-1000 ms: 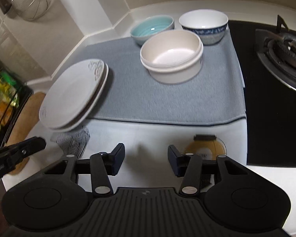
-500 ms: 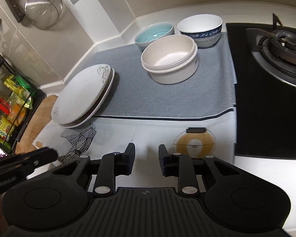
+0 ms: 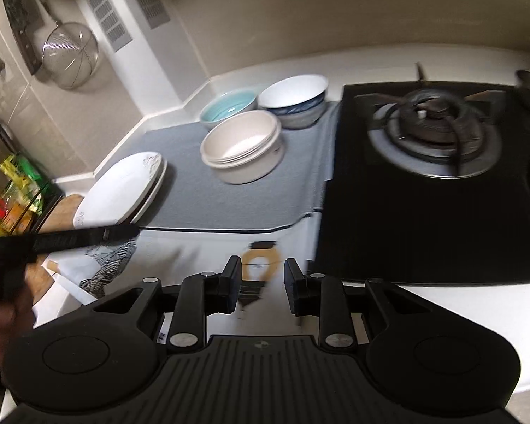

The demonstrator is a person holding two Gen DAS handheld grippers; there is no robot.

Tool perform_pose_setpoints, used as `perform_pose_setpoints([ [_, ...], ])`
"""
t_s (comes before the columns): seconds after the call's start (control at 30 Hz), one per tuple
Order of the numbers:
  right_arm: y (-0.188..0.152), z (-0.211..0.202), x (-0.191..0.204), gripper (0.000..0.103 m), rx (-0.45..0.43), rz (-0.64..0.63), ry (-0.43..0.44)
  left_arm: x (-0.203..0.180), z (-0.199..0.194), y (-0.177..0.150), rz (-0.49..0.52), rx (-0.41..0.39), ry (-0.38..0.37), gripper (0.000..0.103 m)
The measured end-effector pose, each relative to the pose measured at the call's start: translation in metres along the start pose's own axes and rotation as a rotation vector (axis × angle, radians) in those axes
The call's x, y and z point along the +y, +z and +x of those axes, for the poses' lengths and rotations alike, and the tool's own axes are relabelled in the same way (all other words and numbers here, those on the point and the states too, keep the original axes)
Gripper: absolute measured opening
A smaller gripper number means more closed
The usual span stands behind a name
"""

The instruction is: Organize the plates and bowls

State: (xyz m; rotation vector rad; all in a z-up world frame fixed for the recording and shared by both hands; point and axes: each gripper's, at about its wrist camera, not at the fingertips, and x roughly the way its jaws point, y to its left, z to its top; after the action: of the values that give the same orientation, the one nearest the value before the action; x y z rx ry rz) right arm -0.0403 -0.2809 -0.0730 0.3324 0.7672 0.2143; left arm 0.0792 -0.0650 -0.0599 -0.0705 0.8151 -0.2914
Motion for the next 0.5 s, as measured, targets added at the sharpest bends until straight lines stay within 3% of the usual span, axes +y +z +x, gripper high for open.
perform_pose_setpoints([
  [0.1, -0.004, -0.014, -0.013, 0.03, -0.015, 0.019, -0.019, 0.005, 0.029, 0.025, -0.055, 0.035, 0.026, 0.043],
  [0.33, -0.007, -0.043, -0.033, 0.03, -0.047, 0.069, -0.071, 0.009, 0.092, 0.068, -0.174, 0.086, 0.063, 0.053],
  [0.5, -0.003, -0.051, -0.04, 0.03, -0.042, 0.089, -0.132, 0.009, 0.123, 0.082, -0.255, 0.134, 0.067, 0.053],
])
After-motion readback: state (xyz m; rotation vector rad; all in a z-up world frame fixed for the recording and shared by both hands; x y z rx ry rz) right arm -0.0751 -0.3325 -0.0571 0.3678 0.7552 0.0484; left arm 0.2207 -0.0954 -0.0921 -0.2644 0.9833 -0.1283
